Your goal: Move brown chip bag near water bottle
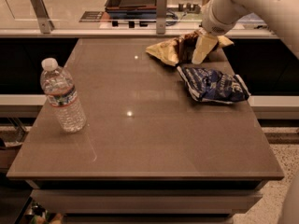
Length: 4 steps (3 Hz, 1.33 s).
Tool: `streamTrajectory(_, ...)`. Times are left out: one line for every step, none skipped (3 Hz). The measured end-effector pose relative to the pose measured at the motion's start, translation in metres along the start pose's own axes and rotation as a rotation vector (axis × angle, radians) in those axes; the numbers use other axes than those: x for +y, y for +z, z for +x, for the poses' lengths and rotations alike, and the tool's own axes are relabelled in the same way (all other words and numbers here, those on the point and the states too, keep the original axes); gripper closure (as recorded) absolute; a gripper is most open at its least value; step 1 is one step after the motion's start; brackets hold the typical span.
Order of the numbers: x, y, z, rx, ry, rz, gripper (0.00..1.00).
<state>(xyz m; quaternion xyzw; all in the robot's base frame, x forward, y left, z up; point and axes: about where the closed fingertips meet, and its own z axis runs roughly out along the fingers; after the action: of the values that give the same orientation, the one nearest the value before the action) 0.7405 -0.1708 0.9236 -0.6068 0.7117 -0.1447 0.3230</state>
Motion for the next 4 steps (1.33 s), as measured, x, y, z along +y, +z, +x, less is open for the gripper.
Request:
streamTrajectory(-0.013,0.021,-0.004,-0.028,-0.021,0.016,0.00)
streamTrajectory(-0.022,0.041,-0.010,-0.056,-0.037,0.019,0.00)
streamTrajectory(-0.021,0.060,-0.008,-0.059,-0.042,0.004,0.00)
streamTrajectory(-0.015,0.079,0.000,-0.022,-0.045,-0.022,0.00)
